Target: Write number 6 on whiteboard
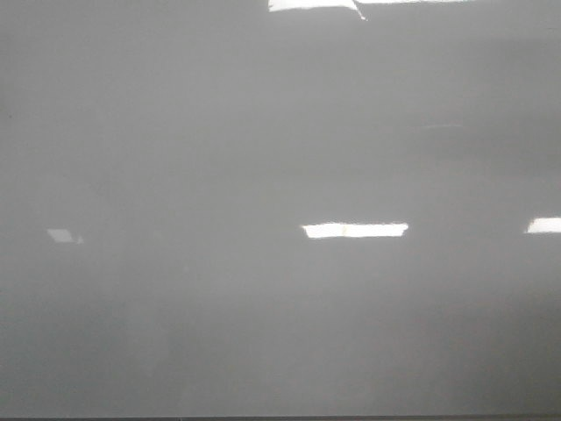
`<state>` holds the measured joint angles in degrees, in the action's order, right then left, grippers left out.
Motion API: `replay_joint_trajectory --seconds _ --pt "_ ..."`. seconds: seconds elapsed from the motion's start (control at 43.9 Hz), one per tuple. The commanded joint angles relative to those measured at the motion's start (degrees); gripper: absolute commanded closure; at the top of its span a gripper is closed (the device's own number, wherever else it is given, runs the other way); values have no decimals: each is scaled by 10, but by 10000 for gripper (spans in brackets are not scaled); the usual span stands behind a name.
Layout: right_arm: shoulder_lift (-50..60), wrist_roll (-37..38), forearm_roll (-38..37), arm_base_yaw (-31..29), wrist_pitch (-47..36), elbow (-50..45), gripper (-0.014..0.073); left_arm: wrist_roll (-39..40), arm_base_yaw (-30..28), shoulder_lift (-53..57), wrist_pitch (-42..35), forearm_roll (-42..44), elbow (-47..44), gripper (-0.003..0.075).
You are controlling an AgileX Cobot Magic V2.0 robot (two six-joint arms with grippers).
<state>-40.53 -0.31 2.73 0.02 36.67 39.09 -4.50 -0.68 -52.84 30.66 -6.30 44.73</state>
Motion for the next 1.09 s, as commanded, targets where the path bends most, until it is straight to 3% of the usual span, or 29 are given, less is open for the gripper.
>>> replay_joint_trajectory --seconds 0.0,0.479,0.502,0.524,0.889,0.98,1.072 --pt "-1 -7 5 1 -37 20 -51 0 3 -27 -55 -6 21 218" --pt "-1 -7 5 1 -40 19 -51 0 3 -211 -101 -21 85 230" --pt "-1 -7 5 1 -40 19 2 0 3 -219 -103 -21 87 230" --pt "-1 -7 5 1 -40 19 2 0 3 -229 -104 -21 91 230" --pt "-1 -7 5 1 -40 19 2 0 5 -287 -143 -21 102 231" --pt "-1 -7 5 1 -40 19 2 0 6 -287 -144 -18 102 273" --pt "-1 -7 5 1 -40 19 2 0 6 -287 -151 -18 102 365"
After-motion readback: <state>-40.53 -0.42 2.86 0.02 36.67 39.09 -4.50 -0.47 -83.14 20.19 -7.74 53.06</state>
